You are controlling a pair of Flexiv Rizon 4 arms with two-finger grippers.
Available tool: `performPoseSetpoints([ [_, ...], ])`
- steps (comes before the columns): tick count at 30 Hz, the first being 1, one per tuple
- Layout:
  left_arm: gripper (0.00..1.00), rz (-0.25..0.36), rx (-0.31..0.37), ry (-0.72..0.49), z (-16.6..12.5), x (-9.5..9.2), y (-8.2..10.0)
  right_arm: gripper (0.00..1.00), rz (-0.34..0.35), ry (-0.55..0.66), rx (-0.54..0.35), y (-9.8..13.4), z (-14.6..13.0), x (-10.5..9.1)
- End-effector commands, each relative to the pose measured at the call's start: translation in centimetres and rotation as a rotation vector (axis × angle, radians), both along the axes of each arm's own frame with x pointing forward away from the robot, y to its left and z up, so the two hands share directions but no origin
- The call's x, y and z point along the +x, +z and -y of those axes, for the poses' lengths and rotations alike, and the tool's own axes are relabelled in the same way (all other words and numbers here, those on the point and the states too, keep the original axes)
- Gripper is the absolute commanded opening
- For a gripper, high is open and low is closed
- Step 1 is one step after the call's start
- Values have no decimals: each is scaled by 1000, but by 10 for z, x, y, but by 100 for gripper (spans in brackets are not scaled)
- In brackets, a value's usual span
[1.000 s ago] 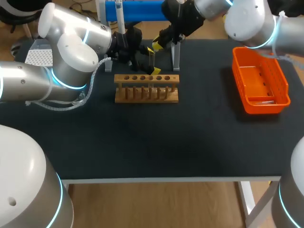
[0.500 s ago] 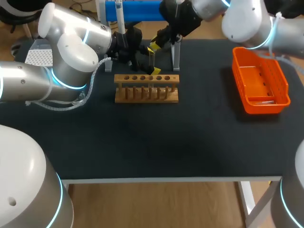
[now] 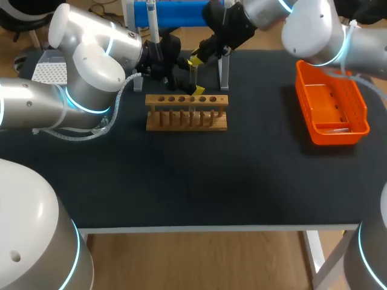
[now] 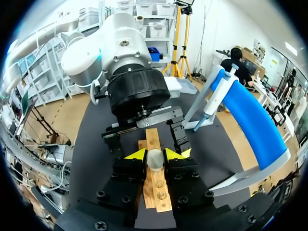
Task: Invert the test tube, pick up the pipette, mount the tip to pipette, aspirate from beaker and dispense into the tube, eject the tip, return the pipette, and cap with the stopper.
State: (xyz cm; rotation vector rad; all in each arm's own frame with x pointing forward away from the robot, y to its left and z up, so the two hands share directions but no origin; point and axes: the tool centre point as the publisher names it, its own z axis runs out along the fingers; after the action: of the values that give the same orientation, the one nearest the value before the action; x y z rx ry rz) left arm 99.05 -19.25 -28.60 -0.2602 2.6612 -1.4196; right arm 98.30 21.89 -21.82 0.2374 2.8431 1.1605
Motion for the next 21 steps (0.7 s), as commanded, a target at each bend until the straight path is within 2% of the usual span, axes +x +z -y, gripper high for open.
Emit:
performPoseSetpoints([
  [1,100,-3,2,-2,0,1,0,0,0,-3,-1,-1,-1,0],
  [21,100,-3,2,-2,0,1,0,0,-3,-13,-13,-12,0,0],
])
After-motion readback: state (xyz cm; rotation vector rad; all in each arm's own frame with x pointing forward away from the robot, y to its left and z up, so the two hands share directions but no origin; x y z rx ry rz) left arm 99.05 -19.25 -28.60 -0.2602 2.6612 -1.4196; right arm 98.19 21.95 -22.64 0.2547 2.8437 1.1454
